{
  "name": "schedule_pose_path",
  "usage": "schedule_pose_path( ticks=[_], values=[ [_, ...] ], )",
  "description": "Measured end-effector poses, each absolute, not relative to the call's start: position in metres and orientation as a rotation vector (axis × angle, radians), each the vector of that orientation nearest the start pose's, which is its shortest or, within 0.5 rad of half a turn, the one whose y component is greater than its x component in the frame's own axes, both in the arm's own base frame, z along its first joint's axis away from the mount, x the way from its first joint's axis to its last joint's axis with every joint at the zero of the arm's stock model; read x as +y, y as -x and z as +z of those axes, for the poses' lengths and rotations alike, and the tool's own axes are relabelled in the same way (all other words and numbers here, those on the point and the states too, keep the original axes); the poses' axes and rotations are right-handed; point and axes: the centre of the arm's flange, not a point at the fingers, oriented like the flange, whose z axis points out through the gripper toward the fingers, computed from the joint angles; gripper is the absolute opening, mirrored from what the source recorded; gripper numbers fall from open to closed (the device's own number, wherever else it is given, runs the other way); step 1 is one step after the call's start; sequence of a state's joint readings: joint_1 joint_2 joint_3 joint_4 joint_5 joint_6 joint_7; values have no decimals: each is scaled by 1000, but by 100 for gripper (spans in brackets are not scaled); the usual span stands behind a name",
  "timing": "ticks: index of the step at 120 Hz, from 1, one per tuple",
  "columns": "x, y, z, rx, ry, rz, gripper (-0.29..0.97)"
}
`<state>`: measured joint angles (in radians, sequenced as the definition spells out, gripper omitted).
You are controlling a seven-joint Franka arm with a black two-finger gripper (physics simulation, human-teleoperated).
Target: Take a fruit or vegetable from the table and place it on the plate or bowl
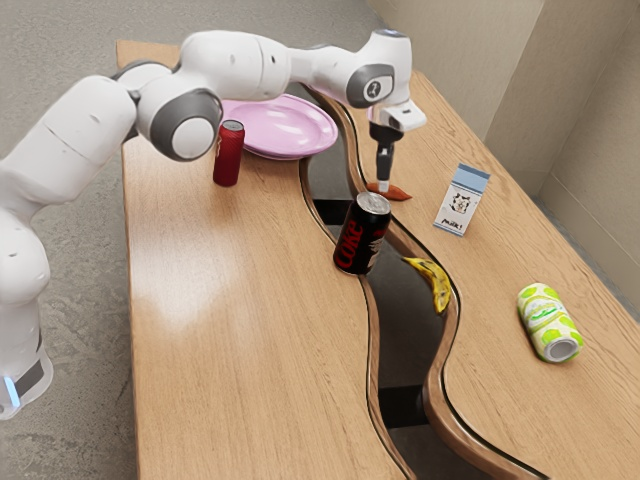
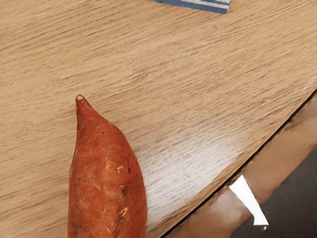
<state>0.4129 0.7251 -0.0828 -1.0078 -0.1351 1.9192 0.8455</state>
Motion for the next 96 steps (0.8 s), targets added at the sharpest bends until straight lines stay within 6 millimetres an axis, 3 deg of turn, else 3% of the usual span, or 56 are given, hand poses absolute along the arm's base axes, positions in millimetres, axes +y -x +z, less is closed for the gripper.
schedule_pose_path(
  ticks=[23,68,96],
  values=[
    [284,-723,433,743,3092,-460,68],
    [262,-742,416,878,3074,-429,68],
    [264,-743,410,883,3070,-419,68]
  ],
)
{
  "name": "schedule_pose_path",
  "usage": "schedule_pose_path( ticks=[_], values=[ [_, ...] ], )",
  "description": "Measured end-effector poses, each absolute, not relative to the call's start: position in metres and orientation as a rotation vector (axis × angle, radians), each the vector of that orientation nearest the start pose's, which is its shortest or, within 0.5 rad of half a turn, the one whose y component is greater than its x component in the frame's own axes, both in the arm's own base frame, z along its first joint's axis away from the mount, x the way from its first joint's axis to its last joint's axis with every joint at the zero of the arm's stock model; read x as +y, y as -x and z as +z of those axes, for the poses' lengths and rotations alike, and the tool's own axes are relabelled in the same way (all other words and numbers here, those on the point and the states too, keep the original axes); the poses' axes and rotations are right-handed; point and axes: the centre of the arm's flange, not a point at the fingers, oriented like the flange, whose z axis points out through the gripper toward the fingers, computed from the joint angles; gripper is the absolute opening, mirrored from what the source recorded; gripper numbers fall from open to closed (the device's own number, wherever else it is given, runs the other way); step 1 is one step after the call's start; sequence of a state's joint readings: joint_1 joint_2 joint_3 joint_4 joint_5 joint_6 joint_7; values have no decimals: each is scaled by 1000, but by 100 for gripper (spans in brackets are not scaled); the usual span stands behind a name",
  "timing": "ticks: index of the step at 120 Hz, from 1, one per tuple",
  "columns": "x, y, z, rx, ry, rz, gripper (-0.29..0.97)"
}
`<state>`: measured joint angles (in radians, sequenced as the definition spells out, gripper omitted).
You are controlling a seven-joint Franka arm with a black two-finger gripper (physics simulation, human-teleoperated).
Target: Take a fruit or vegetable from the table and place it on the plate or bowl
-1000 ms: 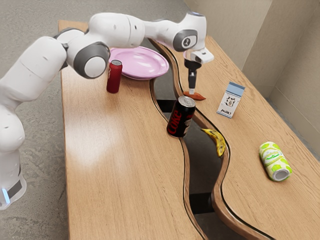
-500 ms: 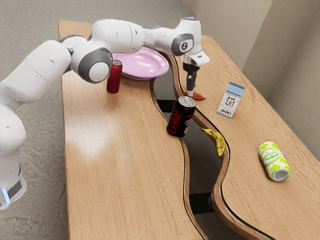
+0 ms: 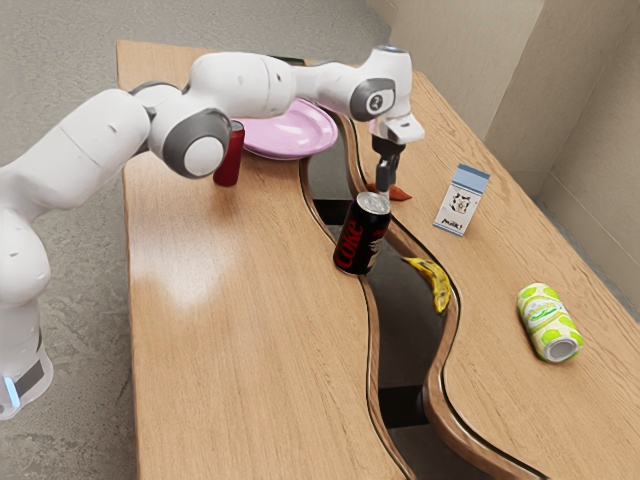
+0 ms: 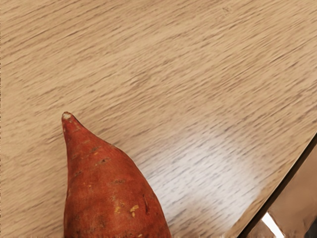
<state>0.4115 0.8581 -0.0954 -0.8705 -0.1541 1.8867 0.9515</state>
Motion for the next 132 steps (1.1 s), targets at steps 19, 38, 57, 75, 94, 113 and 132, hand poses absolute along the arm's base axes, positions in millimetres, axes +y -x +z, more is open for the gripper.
schedule_pose_path(
  ticks=[19,38,57,75,94,113,132],
  values=[
    [267,-743,410,881,3067,-420,68],
    [269,-743,406,879,3070,-416,68],
    [273,-741,405,877,3069,-417,51],
    [273,-741,405,881,3068,-420,24],
    [273,-742,406,881,3062,-429,17],
    [274,-741,415,877,3051,-447,15],
    [280,-721,485,846,2989,-479,15]
  ],
)
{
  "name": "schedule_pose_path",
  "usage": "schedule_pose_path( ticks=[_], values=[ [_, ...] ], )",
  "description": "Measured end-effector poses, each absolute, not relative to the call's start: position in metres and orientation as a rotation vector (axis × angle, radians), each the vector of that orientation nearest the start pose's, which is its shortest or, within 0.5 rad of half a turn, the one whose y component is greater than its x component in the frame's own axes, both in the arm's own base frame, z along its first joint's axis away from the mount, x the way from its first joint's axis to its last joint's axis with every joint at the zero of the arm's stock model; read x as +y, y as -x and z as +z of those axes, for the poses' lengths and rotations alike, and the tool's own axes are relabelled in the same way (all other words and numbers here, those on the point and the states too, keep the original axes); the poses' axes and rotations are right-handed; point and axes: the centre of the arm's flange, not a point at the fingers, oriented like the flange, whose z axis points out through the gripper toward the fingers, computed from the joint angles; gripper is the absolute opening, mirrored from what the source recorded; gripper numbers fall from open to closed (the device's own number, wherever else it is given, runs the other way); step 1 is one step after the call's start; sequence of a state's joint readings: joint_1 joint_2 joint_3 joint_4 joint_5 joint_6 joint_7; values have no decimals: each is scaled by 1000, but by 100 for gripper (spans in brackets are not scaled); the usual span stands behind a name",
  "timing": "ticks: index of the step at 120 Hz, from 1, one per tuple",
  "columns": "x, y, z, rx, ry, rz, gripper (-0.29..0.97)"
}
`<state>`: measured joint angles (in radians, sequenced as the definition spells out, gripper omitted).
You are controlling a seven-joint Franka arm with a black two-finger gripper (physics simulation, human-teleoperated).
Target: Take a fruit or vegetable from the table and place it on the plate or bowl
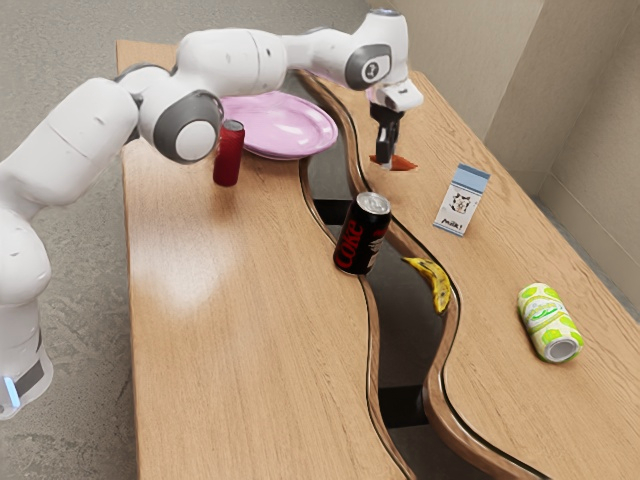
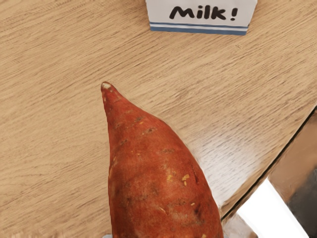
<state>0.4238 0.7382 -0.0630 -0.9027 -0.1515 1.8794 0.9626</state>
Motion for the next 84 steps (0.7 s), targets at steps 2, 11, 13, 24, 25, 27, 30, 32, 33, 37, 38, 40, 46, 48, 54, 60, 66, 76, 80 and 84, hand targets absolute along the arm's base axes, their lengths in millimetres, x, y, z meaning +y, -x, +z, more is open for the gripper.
schedule_pose_path(
  ticks=[2,11,13,24,25,27,30,32,33,37,38,40,46,48,54,60,66,76,80,84],
  values=[
    [282,-714,494,835,2987,-467,15],
    [294,-661,523,755,3007,-353,15],
    [296,-646,530,735,3007,-326,15],
    [341,-569,559,539,3004,-228,15],
    [347,-562,561,518,3003,-223,15],
    [358,-549,566,476,3002,-213,15],
    [373,-530,571,417,3004,-197,16],
    [381,-519,573,384,3007,-188,16],
    [385,-513,574,369,3009,-184,16],
    [395,-497,574,323,3016,-168,16],
    [397,-494,574,314,3017,-165,16],
    [400,-490,574,301,3019,-160,16],
    [409,-480,572,261,3022,-142,16],
    [412,-477,571,251,3022,-137,16],
    [417,-476,566,234,3025,-125,16],
    [418,-478,563,230,3027,-120,15],
    [417,-481,559,232,3030,-112,25],
    [417,-485,556,235,3031,-104,44],
    [417,-485,557,235,3031,-105,49],
    [417,-486,557,238,3031,-105,53]
  ],
)
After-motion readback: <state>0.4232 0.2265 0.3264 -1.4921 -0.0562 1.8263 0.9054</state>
